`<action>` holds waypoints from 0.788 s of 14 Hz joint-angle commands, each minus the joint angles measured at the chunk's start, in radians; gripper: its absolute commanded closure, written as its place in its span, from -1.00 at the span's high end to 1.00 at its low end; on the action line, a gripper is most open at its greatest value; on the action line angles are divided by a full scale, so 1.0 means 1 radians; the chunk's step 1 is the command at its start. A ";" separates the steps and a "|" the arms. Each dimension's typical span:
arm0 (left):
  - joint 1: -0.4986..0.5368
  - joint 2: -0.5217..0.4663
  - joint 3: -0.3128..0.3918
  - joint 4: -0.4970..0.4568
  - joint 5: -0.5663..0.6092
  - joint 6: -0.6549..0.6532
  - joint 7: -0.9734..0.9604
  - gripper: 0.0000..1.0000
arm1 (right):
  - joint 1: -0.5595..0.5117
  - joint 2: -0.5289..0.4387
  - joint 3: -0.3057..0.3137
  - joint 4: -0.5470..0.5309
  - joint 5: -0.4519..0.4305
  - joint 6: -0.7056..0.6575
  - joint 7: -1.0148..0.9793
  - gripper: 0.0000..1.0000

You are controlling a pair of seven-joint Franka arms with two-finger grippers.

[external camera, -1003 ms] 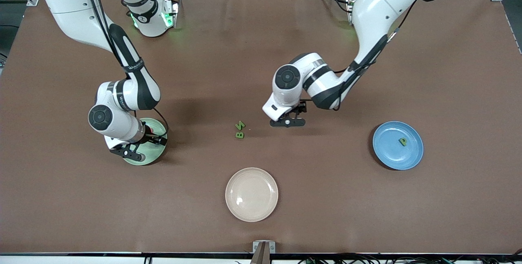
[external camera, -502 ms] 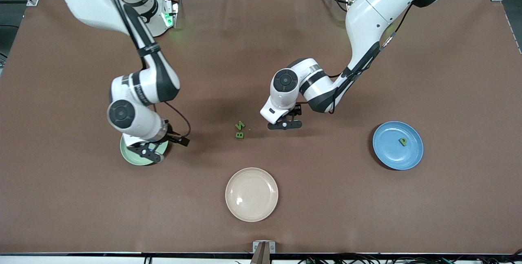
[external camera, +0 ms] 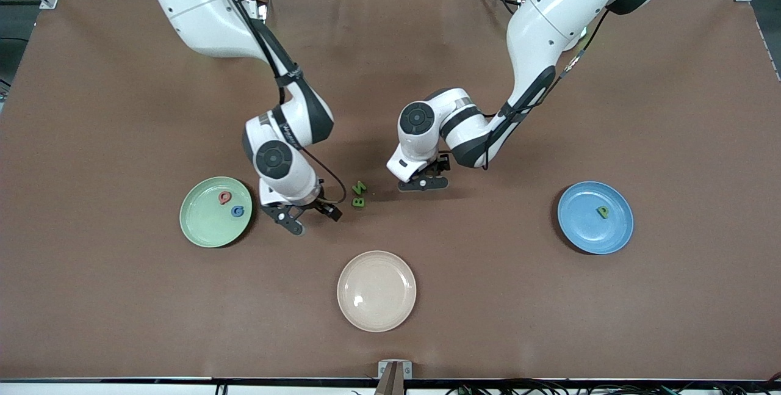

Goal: Sort upper and lower case letters into plates
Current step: 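Grasp the green B with the right gripper while the left grasps the plus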

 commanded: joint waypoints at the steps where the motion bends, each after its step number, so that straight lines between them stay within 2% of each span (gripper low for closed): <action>1: -0.008 -0.007 0.008 -0.003 0.023 0.006 -0.034 0.90 | 0.024 0.051 -0.009 0.076 -0.018 -0.011 0.023 1.00; 4: -0.014 -0.008 0.007 -0.005 0.023 0.006 -0.063 0.79 | 0.058 0.059 -0.008 0.083 -0.081 0.003 -0.156 1.00; 8: -0.013 -0.013 0.007 -0.020 0.023 0.006 -0.087 0.67 | 0.109 0.068 -0.009 0.080 -0.087 0.046 -0.190 0.94; 11: -0.011 -0.014 0.007 -0.023 0.023 0.006 -0.087 0.59 | 0.126 0.082 -0.009 0.077 -0.118 0.059 -0.192 0.64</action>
